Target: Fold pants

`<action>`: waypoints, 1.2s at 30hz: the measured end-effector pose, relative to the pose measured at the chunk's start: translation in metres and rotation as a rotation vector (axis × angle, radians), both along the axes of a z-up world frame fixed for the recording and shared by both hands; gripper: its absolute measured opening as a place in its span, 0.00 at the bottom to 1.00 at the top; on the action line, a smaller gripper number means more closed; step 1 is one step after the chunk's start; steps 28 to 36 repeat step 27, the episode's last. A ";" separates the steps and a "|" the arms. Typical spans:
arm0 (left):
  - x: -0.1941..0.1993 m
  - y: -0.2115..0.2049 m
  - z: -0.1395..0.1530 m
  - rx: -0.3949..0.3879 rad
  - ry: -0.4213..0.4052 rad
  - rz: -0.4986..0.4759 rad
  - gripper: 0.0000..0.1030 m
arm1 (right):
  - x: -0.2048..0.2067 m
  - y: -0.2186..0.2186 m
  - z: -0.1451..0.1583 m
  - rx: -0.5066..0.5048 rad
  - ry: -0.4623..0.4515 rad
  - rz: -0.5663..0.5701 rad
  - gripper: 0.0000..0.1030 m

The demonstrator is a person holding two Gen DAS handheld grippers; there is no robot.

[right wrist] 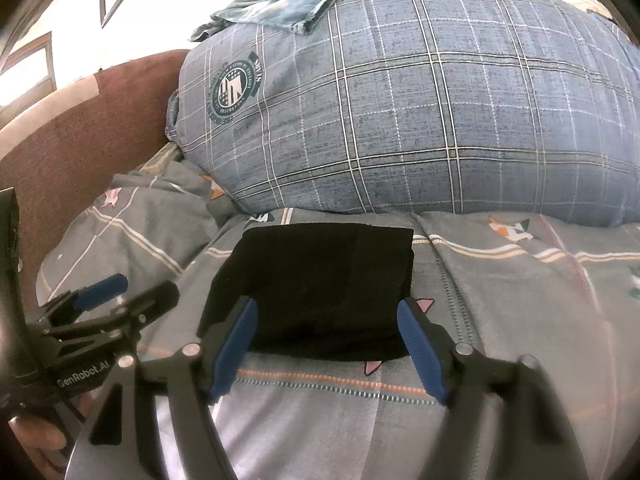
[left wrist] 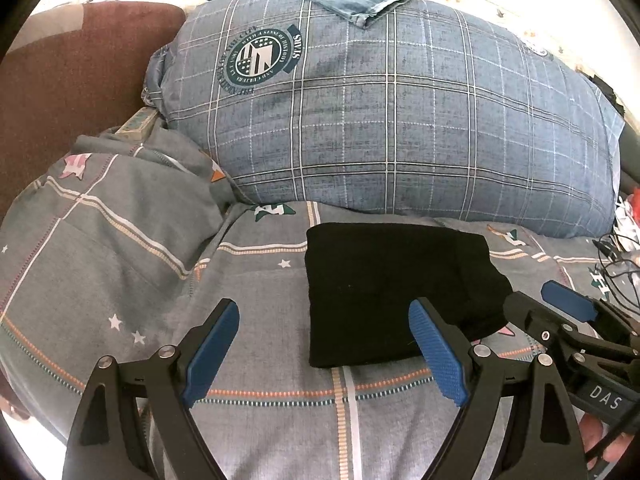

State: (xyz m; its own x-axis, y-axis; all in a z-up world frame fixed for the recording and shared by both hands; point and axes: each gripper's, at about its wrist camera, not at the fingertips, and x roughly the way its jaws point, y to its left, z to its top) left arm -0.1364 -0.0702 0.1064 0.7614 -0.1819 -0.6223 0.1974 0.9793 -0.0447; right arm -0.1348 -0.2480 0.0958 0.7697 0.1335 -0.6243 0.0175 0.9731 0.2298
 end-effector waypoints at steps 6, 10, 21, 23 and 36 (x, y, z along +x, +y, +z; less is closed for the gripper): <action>0.001 0.000 0.000 0.002 0.002 0.000 0.86 | 0.000 0.002 -0.001 -0.002 0.005 0.006 0.72; 0.001 0.000 0.000 0.003 0.003 -0.002 0.86 | 0.001 0.003 -0.002 -0.002 0.010 0.006 0.72; -0.003 0.000 -0.002 0.002 -0.007 -0.015 0.89 | 0.000 0.003 -0.004 -0.001 0.018 0.014 0.72; -0.006 -0.001 -0.002 0.009 -0.019 -0.021 0.89 | -0.001 0.003 -0.004 -0.005 0.017 0.013 0.72; -0.015 -0.005 -0.003 0.025 -0.029 -0.035 0.89 | -0.004 0.002 -0.004 -0.006 0.016 0.016 0.72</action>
